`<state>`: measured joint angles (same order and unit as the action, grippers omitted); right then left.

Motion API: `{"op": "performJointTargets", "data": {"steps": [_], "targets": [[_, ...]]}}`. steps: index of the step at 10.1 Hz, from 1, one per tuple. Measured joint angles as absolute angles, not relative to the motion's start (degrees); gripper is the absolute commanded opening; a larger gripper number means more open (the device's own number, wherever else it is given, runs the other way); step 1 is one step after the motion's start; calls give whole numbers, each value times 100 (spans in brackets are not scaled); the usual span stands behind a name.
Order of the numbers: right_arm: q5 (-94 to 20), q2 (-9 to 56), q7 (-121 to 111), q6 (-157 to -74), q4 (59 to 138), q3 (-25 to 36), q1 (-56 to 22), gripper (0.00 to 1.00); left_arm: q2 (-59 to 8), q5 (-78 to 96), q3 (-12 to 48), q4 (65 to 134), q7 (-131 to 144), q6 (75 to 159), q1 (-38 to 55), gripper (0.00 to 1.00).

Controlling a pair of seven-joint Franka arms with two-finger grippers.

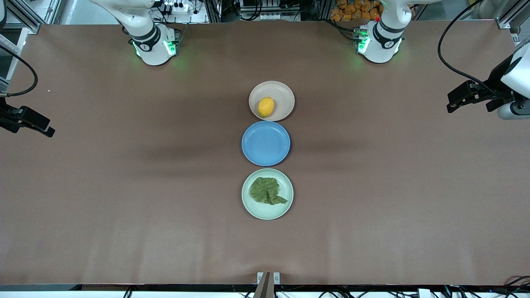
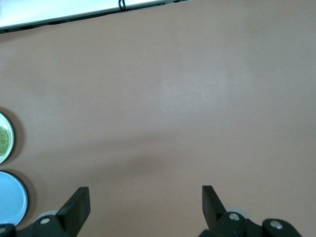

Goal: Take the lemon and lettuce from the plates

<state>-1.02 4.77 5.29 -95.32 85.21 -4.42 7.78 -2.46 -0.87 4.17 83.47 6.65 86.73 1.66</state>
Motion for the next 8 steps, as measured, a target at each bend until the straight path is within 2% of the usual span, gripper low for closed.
{"op": "performJointTargets", "data": {"steps": [8], "targets": [[-110, 495, 718, -9549, 8547, -477, 565, 100, -340, 4, 469, 8334, 662, 8723, 242, 100]]}}
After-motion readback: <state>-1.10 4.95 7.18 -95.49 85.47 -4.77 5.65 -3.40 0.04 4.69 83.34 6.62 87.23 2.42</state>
